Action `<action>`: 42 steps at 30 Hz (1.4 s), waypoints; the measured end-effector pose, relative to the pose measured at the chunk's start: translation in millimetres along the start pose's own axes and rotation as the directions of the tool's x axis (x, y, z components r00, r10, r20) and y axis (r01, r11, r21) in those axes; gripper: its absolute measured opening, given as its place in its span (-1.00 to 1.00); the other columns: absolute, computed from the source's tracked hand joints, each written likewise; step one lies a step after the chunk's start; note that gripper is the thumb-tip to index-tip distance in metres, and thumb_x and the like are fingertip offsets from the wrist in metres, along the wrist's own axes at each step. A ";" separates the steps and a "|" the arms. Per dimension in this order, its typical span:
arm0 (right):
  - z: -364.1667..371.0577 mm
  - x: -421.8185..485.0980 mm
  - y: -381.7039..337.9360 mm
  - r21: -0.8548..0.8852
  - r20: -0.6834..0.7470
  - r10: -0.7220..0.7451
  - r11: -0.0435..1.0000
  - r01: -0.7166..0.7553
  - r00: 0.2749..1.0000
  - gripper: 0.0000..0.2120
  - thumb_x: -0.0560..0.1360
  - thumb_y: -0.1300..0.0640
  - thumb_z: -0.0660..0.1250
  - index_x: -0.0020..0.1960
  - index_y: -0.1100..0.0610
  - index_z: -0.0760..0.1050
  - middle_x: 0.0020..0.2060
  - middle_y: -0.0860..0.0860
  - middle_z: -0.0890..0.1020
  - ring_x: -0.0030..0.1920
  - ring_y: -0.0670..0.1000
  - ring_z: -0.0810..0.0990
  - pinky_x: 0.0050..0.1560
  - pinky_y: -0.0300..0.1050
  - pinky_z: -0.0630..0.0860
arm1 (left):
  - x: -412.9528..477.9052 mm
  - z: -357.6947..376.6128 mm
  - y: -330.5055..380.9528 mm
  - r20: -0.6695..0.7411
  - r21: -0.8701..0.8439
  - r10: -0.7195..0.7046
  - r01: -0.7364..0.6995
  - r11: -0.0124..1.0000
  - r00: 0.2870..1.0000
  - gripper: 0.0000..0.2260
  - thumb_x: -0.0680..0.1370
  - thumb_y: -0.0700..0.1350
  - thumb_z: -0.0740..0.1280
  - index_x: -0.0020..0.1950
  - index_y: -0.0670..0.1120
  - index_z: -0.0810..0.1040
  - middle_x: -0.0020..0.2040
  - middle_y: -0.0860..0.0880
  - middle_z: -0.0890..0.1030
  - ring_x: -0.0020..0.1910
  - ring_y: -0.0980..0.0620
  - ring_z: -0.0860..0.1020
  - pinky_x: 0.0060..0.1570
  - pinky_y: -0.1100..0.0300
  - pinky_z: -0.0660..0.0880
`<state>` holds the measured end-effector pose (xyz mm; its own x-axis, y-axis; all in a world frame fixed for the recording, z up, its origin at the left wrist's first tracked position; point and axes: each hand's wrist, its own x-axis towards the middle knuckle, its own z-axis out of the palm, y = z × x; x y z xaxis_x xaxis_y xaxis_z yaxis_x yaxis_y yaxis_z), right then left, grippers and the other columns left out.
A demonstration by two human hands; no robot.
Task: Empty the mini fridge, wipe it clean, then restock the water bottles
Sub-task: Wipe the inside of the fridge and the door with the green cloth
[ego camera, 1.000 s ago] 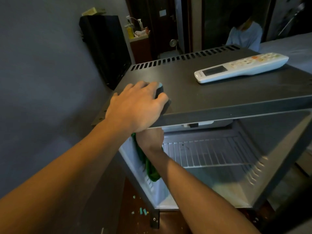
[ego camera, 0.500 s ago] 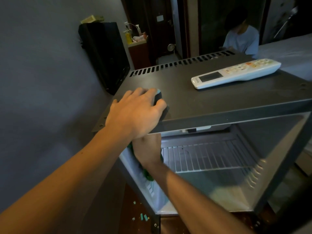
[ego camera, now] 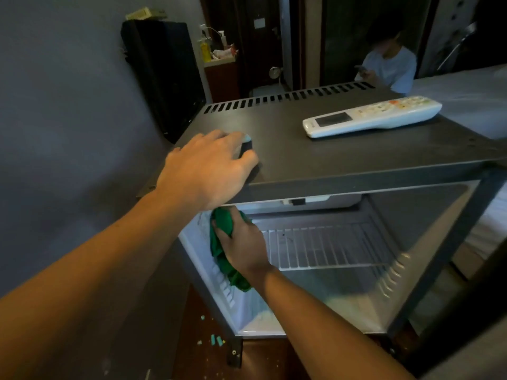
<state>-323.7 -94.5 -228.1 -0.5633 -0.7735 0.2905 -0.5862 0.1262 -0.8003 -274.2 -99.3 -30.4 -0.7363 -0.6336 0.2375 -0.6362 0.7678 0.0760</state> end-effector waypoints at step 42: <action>-130.6 -37.3 113.8 -0.887 -0.169 0.009 0.435 -0.156 0.986 -0.28 0.00 -0.01 0.61 0.15 -0.11 0.52 0.10 0.19 0.51 0.05 0.32 0.53 -0.11 0.21 0.58 | -11.2 256.9 17.8 0.263 -0.020 0.131 -0.130 0.991 0.956 -0.45 0.60 0.25 -0.19 0.57 0.15 -0.20 0.59 0.02 -0.18 0.56 -0.03 -0.20 0.48 -0.15 -0.25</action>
<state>-445.4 29.8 -261.5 -0.6590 -0.6561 0.3678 -0.6833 0.7266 0.0718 -336.5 -102.9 -280.5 -0.8478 -0.5301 -0.0178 -0.5301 0.8455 0.0642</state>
